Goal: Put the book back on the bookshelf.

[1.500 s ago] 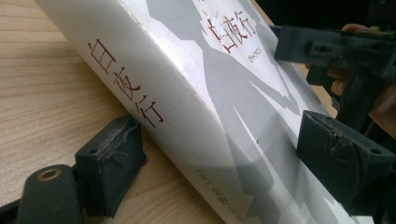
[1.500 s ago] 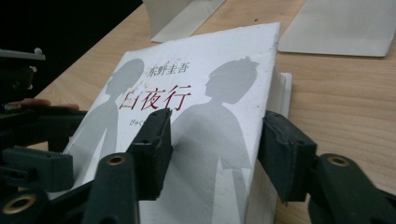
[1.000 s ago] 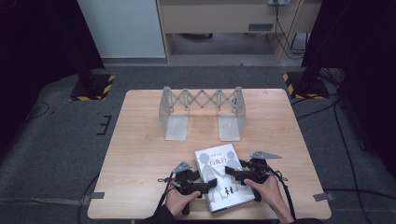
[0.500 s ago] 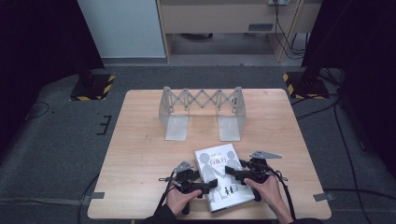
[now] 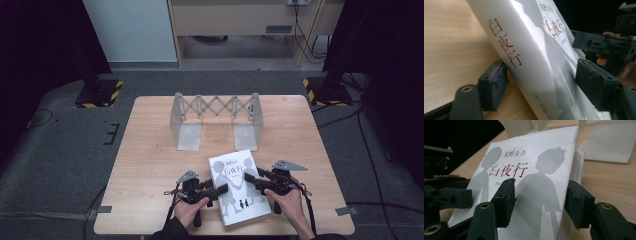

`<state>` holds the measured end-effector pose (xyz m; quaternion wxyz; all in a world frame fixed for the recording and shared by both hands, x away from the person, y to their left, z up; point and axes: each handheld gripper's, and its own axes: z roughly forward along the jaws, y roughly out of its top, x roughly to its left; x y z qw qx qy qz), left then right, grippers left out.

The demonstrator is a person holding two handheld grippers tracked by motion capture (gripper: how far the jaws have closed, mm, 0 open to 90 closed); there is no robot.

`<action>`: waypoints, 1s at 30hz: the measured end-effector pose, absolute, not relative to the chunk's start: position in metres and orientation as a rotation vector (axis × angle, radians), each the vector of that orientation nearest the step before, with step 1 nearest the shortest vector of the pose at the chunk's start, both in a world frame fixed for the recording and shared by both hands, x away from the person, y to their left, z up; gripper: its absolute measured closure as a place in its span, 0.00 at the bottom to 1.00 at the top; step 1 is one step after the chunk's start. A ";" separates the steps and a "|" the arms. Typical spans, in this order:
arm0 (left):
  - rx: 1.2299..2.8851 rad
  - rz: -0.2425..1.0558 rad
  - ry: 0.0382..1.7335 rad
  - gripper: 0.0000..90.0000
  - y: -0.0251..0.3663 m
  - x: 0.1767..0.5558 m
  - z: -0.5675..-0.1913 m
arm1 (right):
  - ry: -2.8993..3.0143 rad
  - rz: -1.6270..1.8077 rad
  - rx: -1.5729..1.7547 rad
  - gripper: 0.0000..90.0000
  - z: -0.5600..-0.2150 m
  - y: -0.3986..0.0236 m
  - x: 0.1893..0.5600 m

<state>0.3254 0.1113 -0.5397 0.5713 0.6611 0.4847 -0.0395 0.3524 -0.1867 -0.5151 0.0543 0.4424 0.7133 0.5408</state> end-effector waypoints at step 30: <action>1.457 -0.048 0.969 0.49 0.114 0.323 -0.504 | 2.069 1.891 1.151 0.60 -0.492 -0.192 0.348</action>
